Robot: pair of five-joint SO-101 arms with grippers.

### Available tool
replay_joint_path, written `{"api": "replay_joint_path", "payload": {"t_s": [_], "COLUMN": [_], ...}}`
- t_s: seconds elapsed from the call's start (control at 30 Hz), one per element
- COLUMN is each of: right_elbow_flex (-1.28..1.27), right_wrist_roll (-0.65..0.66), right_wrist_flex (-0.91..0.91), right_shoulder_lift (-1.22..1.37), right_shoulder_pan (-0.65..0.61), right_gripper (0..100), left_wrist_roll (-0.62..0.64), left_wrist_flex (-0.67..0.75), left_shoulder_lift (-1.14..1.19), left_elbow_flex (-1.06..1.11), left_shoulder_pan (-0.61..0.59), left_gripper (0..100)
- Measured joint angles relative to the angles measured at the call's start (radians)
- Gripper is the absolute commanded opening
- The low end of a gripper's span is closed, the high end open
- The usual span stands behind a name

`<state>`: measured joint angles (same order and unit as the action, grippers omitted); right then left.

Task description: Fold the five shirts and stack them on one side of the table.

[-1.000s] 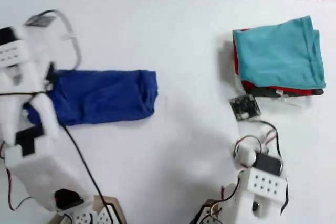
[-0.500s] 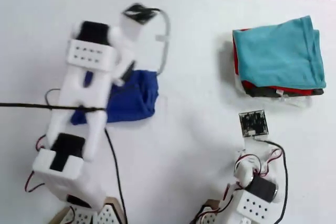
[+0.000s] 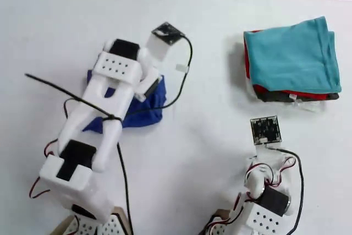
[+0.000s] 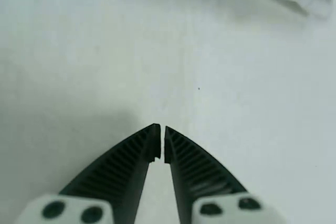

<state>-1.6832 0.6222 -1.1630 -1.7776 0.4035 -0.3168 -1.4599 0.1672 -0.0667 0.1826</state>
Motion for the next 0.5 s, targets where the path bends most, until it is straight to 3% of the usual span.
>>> {"api": "replay_joint_path", "payload": {"t_s": [0.1,0.27,0.5], "right_elbow_flex": [0.0,0.0,0.0], "right_wrist_roll": [0.0,0.0,0.0], "right_wrist_flex": [0.0,0.0,0.0], "right_shoulder_lift": [0.0,0.0,0.0], "right_shoulder_pan": [0.0,0.0,0.0], "right_gripper": [2.2,2.2,2.2], "left_wrist_roll": [0.002,0.0,0.0], "left_wrist_flex": [0.035,0.048,-0.06], "left_shoulder_lift": [0.0,0.0,0.0], "left_elbow_flex": [0.006,0.006,-0.184], "left_shoulder_pan": [-0.002,-0.002,-0.077], "left_gripper": [6,28,22]}}
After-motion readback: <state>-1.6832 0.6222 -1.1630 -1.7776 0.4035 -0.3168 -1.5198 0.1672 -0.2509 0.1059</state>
